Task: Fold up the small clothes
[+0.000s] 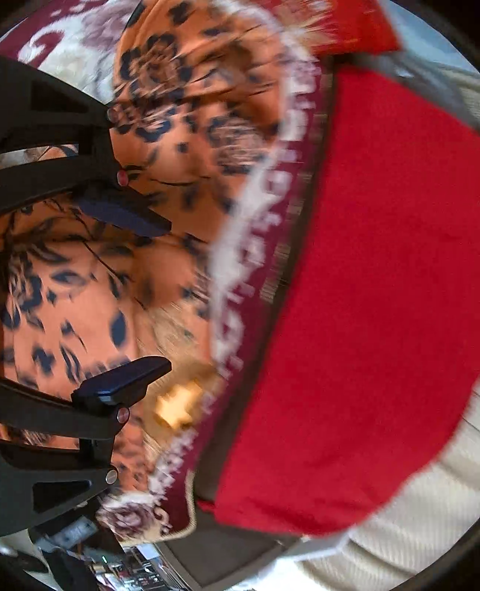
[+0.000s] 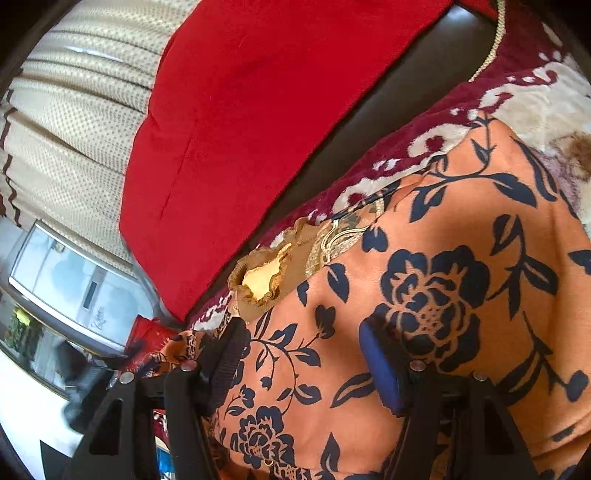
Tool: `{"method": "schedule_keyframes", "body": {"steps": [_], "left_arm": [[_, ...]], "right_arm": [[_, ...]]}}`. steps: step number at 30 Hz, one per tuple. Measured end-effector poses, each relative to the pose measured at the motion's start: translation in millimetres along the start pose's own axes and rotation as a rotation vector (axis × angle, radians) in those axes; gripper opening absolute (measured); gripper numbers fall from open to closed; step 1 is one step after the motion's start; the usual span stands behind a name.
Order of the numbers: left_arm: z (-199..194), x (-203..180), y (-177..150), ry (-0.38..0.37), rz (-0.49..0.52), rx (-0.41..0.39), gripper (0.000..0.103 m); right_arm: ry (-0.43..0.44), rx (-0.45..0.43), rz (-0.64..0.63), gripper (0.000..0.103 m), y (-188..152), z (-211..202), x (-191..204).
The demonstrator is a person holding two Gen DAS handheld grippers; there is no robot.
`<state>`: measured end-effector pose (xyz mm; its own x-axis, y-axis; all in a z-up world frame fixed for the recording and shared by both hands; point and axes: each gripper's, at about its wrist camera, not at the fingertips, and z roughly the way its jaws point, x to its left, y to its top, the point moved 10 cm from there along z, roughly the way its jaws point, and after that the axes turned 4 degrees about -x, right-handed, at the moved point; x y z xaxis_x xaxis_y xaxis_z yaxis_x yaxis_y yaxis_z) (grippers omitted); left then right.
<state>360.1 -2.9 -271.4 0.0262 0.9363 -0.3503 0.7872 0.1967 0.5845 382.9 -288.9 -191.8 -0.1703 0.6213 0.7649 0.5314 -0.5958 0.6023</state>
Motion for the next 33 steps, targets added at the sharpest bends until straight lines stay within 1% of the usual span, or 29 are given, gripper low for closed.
{"method": "schedule_keyframes", "body": {"steps": [1,2,3,4,5,6,7,8,9,10,11,12,14,15,17,20,21,23,24,26,27,28,29,30,31,33], "left_arm": [[8.4,3.6,-8.8,-0.001,0.001,0.023,0.068],[12.7,6.8,-14.2,0.012,0.022,0.032,0.068],[14.1,13.5,-16.0,0.066,0.052,0.026,0.068],[13.3,23.0,-14.5,0.140,0.075,0.006,0.068],[6.8,31.7,-9.9,0.179,0.080,-0.030,0.068],[-1.1,37.3,-4.8,0.169,0.064,-0.055,0.068],[-12.6,46.7,2.3,0.142,0.021,-0.072,0.068],[-22.4,56.6,7.8,0.133,-0.022,-0.087,0.068],[-34.5,70.5,15.3,0.132,-0.072,-0.119,0.068],[-53.6,92.1,25.3,0.153,-0.133,-0.177,0.071],[-68.2,107.0,30.4,0.189,-0.171,-0.211,0.074],[-82.7,125.6,34.5,0.241,-0.218,-0.245,0.081],[-104.8,168.3,36.7,0.325,-0.325,-0.312,0.083],[-111.8,188.0,34.9,0.356,-0.380,-0.327,0.083],[-116.2,221.2,24.1,0.395,-0.485,-0.304,0.083],[-111.5,244.2,10.1,0.396,-0.572,-0.267,0.083],[-106.3,245.2,5.3,0.375,-0.589,-0.246,0.083],[-93.5,242.2,1.1,0.303,-0.610,-0.194,0.083],[-83.1,239.6,-3.7,0.257,-0.626,-0.154,0.083],[-67.2,229.6,-11.5,0.192,-0.659,-0.093,0.083],[-59.8,223.7,-14.6,0.149,-0.678,-0.080,0.083],[-53.2,215.3,-15.6,0.084,-0.700,-0.081,0.082],[-51.3,209.2,-14.9,0.049,-0.709,-0.085,0.077],[-48.7,202.0,-12.0,0.006,-0.709,-0.107,0.044],[-49.9,195.3,-7.2,-0.017,-0.688,-0.123,0.004],[-52.0,180.0,-0.3,-0.010,-0.597,-0.143,0.005]], "right_arm": [[0.000,0.003,-0.008,0.067,-0.9,1.1,2.6],[0.001,0.002,-0.019,0.067,-1.7,1.6,6.2],[0.006,0.003,-0.030,0.067,-2.6,2.1,9.0],[0.017,0.017,-0.049,0.067,-5.3,3.5,14.8],[0.015,0.039,-0.061,0.067,-8.5,7.0,16.8],[-0.003,0.060,-0.068,0.067,-11.6,10.8,15.3],[-0.033,0.080,-0.077,0.067,-15.6,14.5,12.0],[-0.040,0.074,-0.085,0.067,-16.7,14.7,11.5],[-0.043,0.062,-0.096,0.067,-16.7,12.9,12.9],[-0.045,0.056,-0.115,0.067,-17.0,10.9,16.0],[-0.043,0.053,-0.132,0.067,-17.5,9.5,19.3],[-0.041,0.051,-0.145,0.067,-18.4,8.4,22.5],[-0.035,0.057,-0.155,0.067,-22.2,8.7,26.0],[-0.032,0.066,-0.154,0.067,-25.1,10.4,26.5],[-0.033,0.083,-0.151,0.067,-30.6,14.7,25.9],[-0.035,0.081,-0.157,0.067,-32.5,17.9,28.1],[-0.034,0.079,-0.158,0.067,-32.5,19.2,29.7],[-0.033,0.081,-0.158,0.067,-33.4,21.6,30.9],[-0.034,0.080,-0.158,0.067,-33.6,22.4,30.9],[-0.033,0.080,-0.158,0.067,-34.0,24.5,31.8],[-0.032,0.080,-0.160,0.067,-34.4,25.2,32.5],[-0.032,0.081,-0.164,0.067,-35.4,25.4,33.1],[-0.031,0.080,-0.168,0.067,-36.1,25.6,34.0],[-0.031,0.079,-0.170,0.067,-36.6,25.8,35.0],[-0.029,0.077,-0.172,0.067,-37.1,26.0,36.3],[-0.023,0.073,-0.177,0.067,-38.3,25.5,39.0]]}}
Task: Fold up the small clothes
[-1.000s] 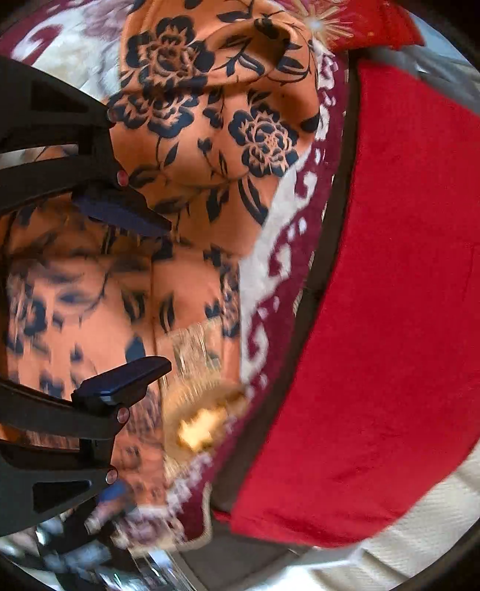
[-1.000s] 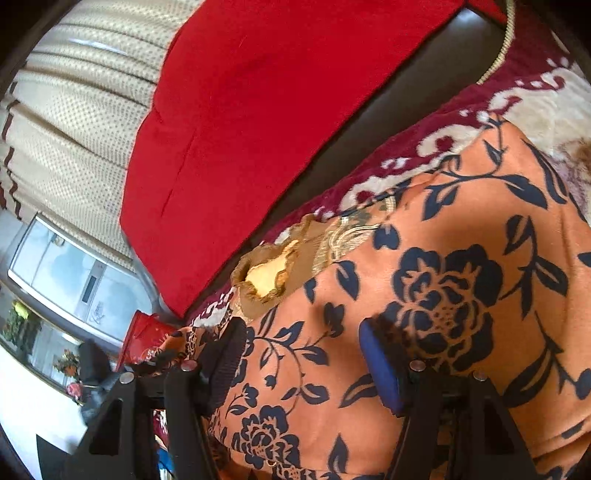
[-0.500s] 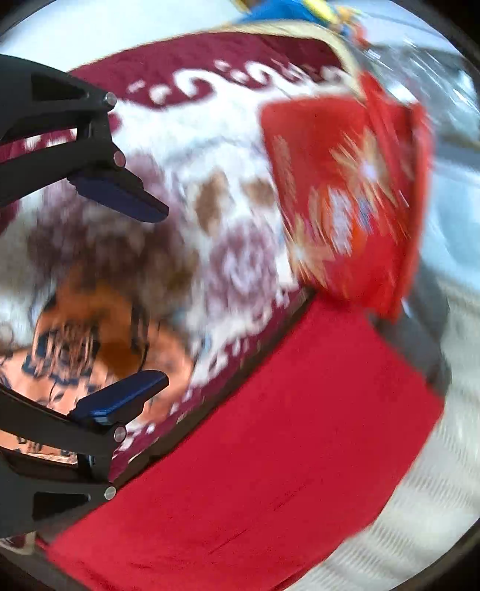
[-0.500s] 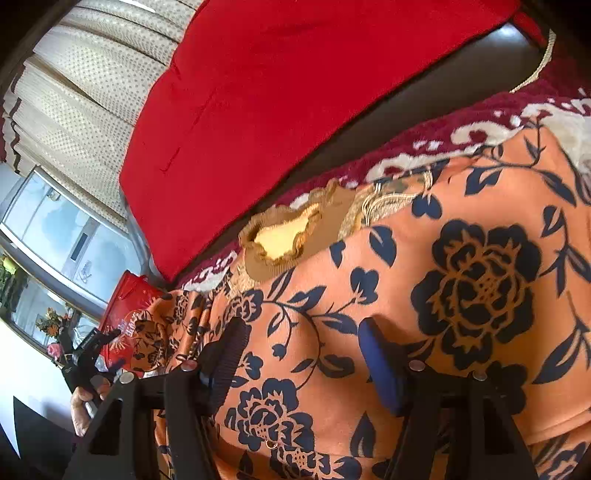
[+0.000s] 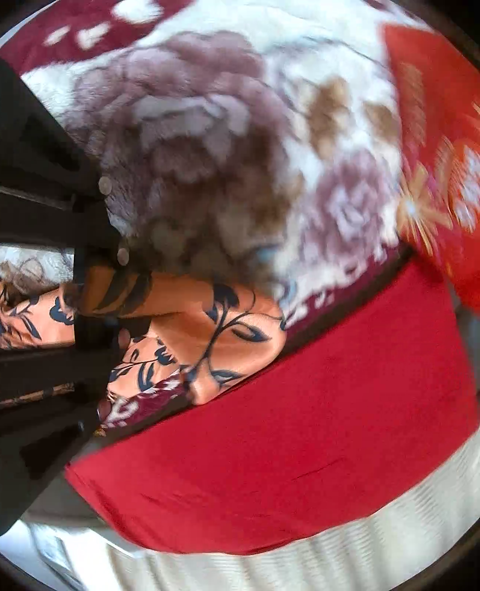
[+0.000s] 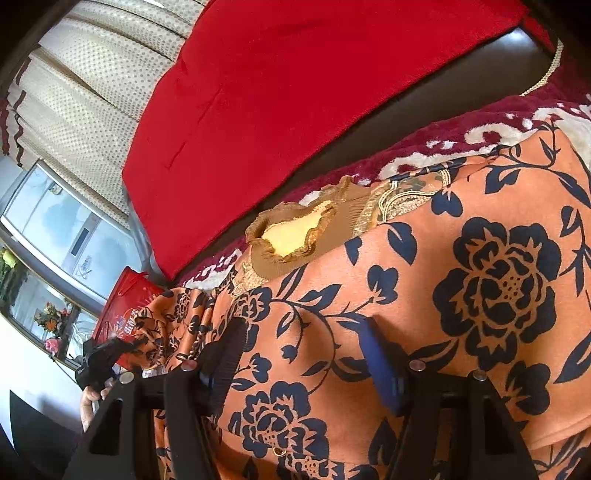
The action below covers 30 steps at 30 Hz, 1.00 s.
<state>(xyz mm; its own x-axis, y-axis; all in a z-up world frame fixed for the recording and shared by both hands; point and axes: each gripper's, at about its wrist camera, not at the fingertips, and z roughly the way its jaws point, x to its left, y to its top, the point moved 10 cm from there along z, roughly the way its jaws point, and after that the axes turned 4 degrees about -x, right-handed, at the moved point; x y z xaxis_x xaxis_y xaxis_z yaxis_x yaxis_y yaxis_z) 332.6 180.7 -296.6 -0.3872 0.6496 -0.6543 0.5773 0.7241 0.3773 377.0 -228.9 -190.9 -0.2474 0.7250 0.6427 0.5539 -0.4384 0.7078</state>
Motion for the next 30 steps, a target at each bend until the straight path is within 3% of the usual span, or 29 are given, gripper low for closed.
{"method": "schedule_keyframes", "body": {"steps": [3,6,8,11,14,15,17,18,19,22,25,27,30], "left_arm": [[-12.8,-37.4,-8.3,-0.078,0.092,-0.037,0.005],[-27.8,-93.8,-29.6,-0.250,0.158,-0.013,0.005],[-39.3,-140.5,-55.5,-0.407,0.179,0.035,0.005],[-42.2,-187.5,-90.3,-0.532,0.201,0.092,0.005],[-29.4,-231.0,-141.3,-0.650,0.172,0.210,0.005],[-24.5,-241.2,-158.4,-0.665,0.158,0.254,0.008],[-7.5,-260.4,-202.4,-0.659,0.182,0.386,0.034],[-0.2,-264.3,-216.9,-0.645,0.206,0.443,0.068],[7.2,-268.3,-238.7,-0.618,0.225,0.522,0.080],[8.7,-276.8,-254.4,-0.614,0.278,0.538,0.081],[-3.0,-280.3,-246.1,-0.614,0.371,0.509,0.081],[-6.0,-271.3,-213.2,-0.623,0.363,0.432,0.082],[4.8,-234.5,-153.8,-0.497,0.372,0.267,0.083]], "right_arm": [[0.009,-0.009,-0.016,0.067,-0.4,-2.2,5.8],[0.016,-0.023,-0.032,0.067,0.8,-6.3,11.7],[0.036,-0.035,-0.037,0.067,2.6,-9.1,16.3],[0.064,-0.037,-0.028,0.067,3.4,-11.0,20.1],[0.073,-0.049,-0.018,0.067,6.7,-14.5,19.5],[0.072,-0.059,-0.011,0.067,8.7,-17.1,17.5],[0.076,-0.084,0.017,0.067,15.0,-25.4,10.5],[0.079,-0.098,0.036,0.067,18.5,-29.7,6.0],[0.084,-0.113,0.064,0.067,23.2,-35.1,-0.2],[0.133,-0.119,0.155,0.068,31.7,-44.6,-13.3],[0.173,-0.112,0.199,0.068,34.8,-47.8,-15.1],[0.211,-0.076,0.203,0.068,31.6,-45.0,-7.8],[0.249,0.005,0.194,0.068,19.2,-33.9,7.6]]}}
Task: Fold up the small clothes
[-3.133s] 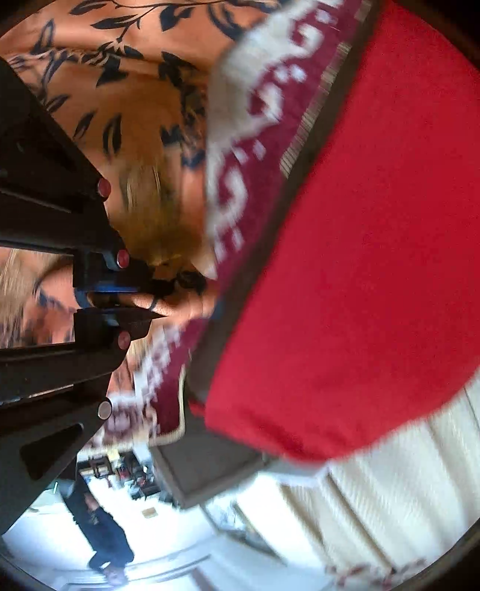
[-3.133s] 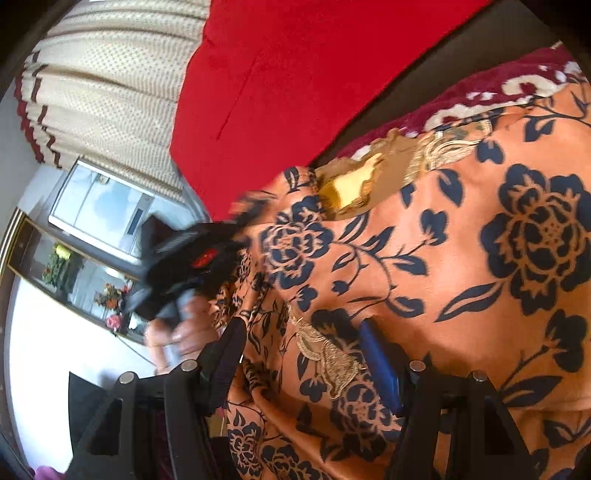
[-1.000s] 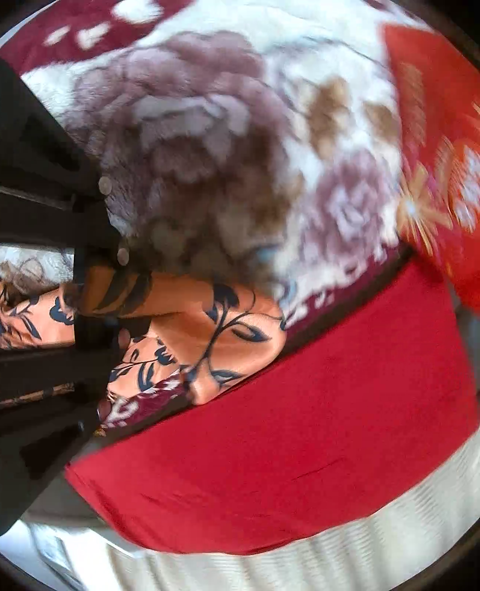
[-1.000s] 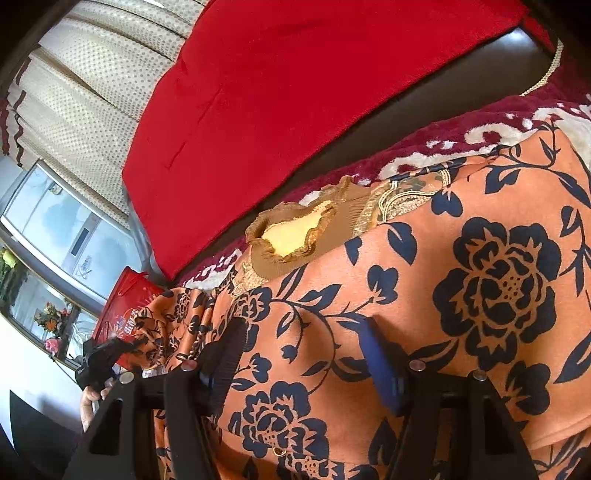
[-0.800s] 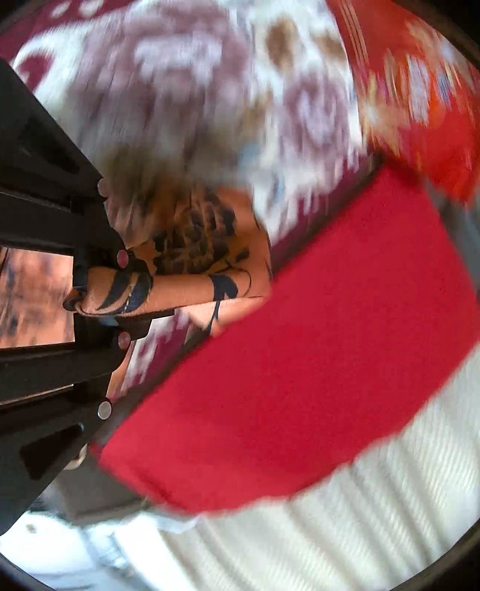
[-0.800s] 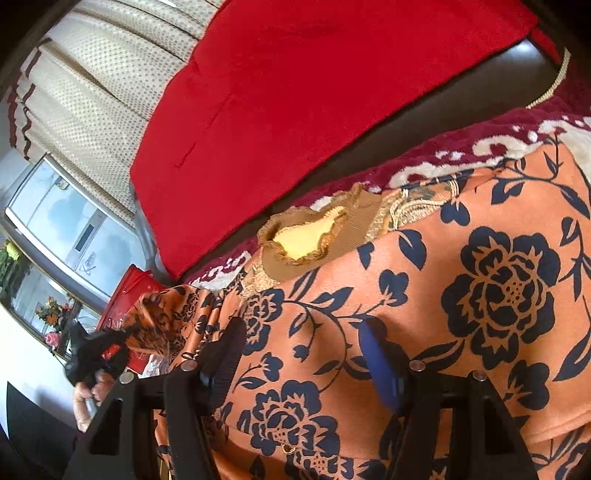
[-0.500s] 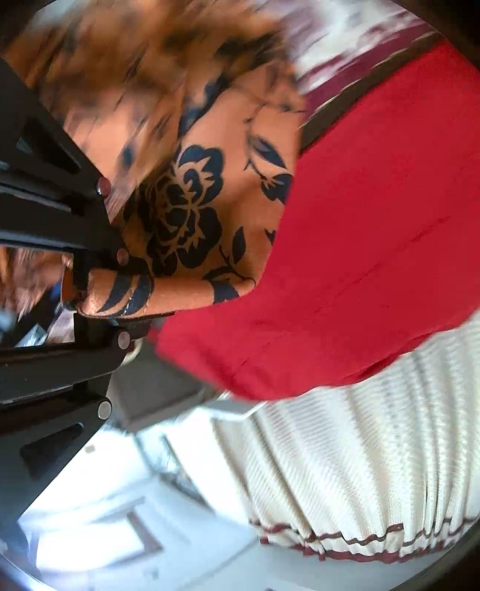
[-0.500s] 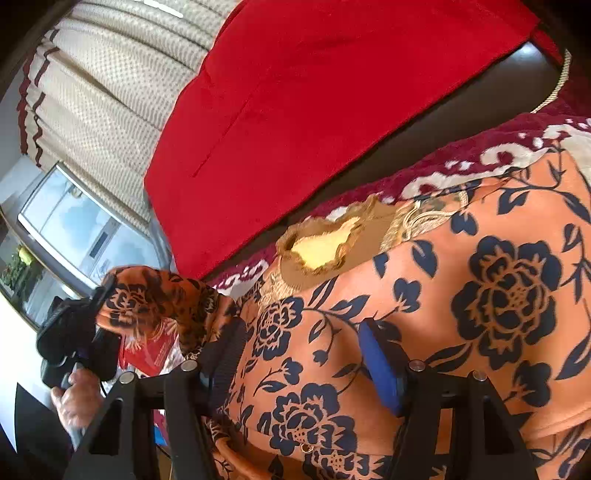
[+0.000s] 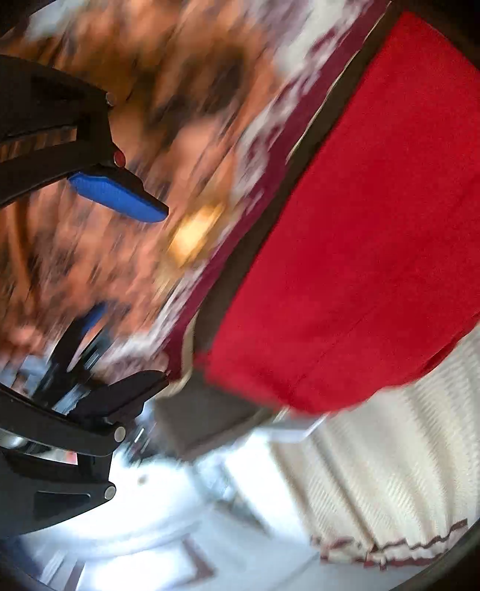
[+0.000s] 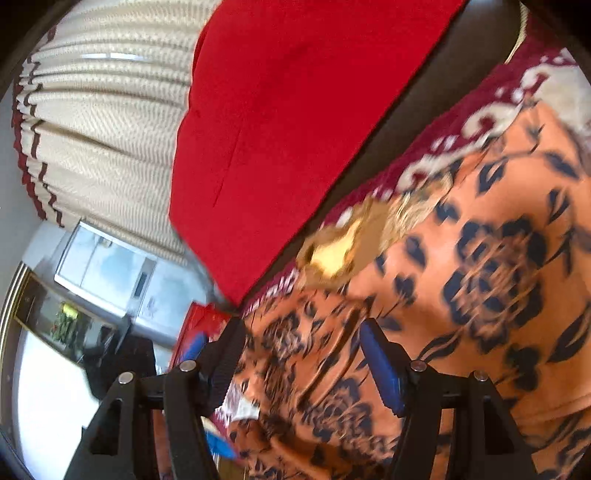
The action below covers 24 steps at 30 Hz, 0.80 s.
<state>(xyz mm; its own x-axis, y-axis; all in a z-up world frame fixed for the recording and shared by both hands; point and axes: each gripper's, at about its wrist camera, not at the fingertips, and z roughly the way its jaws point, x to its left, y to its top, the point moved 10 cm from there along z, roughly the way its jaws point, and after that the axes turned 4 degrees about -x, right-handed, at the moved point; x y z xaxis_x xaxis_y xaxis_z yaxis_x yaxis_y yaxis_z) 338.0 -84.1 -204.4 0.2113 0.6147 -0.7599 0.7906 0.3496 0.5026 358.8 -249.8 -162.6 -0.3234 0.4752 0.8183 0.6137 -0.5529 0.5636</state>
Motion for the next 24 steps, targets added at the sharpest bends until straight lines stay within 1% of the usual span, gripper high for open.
{"method": "schedule_keyframes", "body": {"steps": [2,4,5,7,8,10,12,13,14,15,16,17,19,21,24], "left_arm": [[-20.1,38.9,21.8,0.093,-0.048,-0.066,0.083],[-39.1,82.9,39.9,0.219,-0.106,-0.117,0.083],[-47.4,101.8,45.9,0.262,-0.138,-0.141,0.083],[-65.0,127.9,54.5,0.314,-0.188,-0.169,0.083],[-72.8,141.6,57.1,0.336,-0.222,-0.175,0.083],[-73.2,152.5,55.8,0.358,-0.247,-0.178,0.083],[-77.5,165.6,55.0,0.397,-0.263,-0.175,0.083],[-80.3,170.8,53.6,0.407,-0.269,-0.171,0.083],[-80.6,173.1,52.7,0.413,-0.272,-0.163,0.083],[-84.1,176.9,49.6,0.412,-0.270,-0.159,0.083],[-85.3,177.0,50.2,0.411,-0.263,-0.162,0.083],[-86.3,177.4,50.4,0.413,-0.258,-0.167,0.083],[-89.2,178.6,50.5,0.418,-0.260,-0.171,0.083],[-87.1,179.6,49.4,0.416,-0.276,-0.169,0.083],[-82.5,182.4,46.8,0.428,-0.292,-0.164,0.083]], "right_arm": [[-0.007,0.031,-0.013,0.068,-7.1,8.9,2.7],[-0.009,0.055,0.003,0.068,-11.0,22.4,2.0],[-0.025,0.067,0.008,0.068,-12.1,29.8,-0.2],[-0.083,0.106,0.022,0.068,-17.8,47.0,-8.1],[-0.095,0.121,0.031,0.068,-21.4,54.3,-9.7],[-0.116,0.129,0.018,0.068,-27.4,65.8,-6.5],[-0.142,0.121,-0.022,0.068,-31.6,77.1,0.8],[-0.154,0.112,-0.046,0.062,-34.3,83.4,5.3],[-0.179,0.102,-0.078,0.053,-36.0,88.8,8.1],[-0.201,0.098,-0.106,0.025,-37.4,91.6,9.6],[-0.219,0.108,-0.139,0.012,-41.0,97.2,13.2],[-0.218,0.110,-0.158,0.012,-42.3,98.8,17.2],[-0.227,0.060,-0.224,0.010,-39.6,88.8,29.3],[-0.233,-0.032,-0.295,0.009,-22.0,66.3,44.8],[-0.275,-0.181,-0.337,0.009,12.3,22.9,53.0]]}}
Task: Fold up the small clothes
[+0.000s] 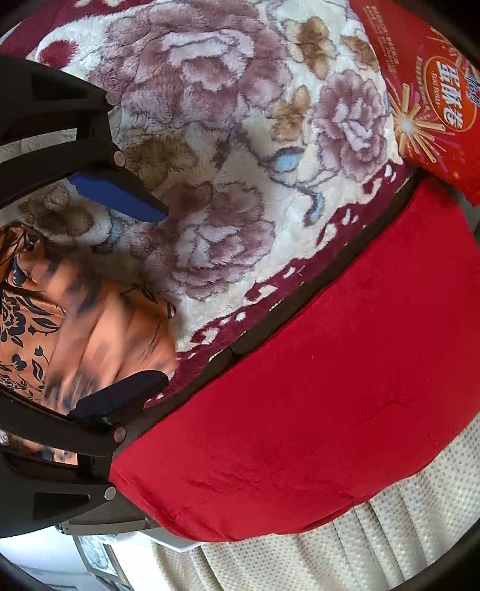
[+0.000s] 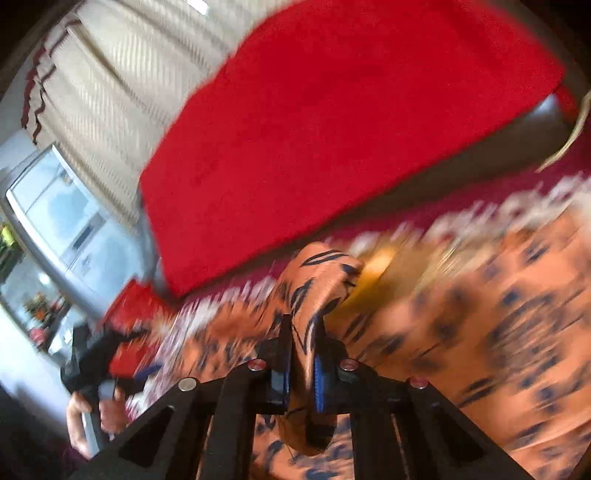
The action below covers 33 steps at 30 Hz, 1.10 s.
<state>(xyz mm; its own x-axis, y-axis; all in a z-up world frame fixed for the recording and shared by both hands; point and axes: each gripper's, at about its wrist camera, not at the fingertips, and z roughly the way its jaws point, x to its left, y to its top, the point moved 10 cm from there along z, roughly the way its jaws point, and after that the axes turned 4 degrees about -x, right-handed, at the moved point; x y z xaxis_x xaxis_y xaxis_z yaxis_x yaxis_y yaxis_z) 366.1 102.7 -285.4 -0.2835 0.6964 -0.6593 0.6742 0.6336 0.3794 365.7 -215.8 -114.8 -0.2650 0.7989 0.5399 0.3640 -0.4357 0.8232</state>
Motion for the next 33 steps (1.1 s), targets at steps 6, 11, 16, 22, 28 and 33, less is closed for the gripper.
{"method": "schedule_keyframes", "body": {"steps": [6,11,16,22,28,33], "left_arm": [[19.4,-31.5,-30.0,-0.013,0.083,0.059,0.083],[49.3,-74.6,-83.7,-0.013,0.258,0.157,0.083],[67.5,-97.7,-123.2,0.003,0.386,0.208,0.083],[80.2,-110.1,-154.2,0.051,0.533,0.236,0.083],[84.4,-103.7,-157.9,0.135,0.640,0.228,0.083],[70.9,-112.6,-143.3,0.065,0.589,0.177,0.083]], "right_arm": [[-0.170,-0.168,0.151,0.009,50.0,-62.0,-103.4],[-0.207,0.023,0.387,0.013,11.4,-36.9,-173.3],[-0.228,0.002,0.558,0.035,10.7,-58.2,-207.9],[-0.157,-0.103,0.286,0.056,40.2,-79.5,-160.8],[-0.118,0.188,0.125,0.056,-11.1,-27.8,-122.0],[-0.148,0.206,0.126,0.053,-20.7,-18.4,-120.5]]}}
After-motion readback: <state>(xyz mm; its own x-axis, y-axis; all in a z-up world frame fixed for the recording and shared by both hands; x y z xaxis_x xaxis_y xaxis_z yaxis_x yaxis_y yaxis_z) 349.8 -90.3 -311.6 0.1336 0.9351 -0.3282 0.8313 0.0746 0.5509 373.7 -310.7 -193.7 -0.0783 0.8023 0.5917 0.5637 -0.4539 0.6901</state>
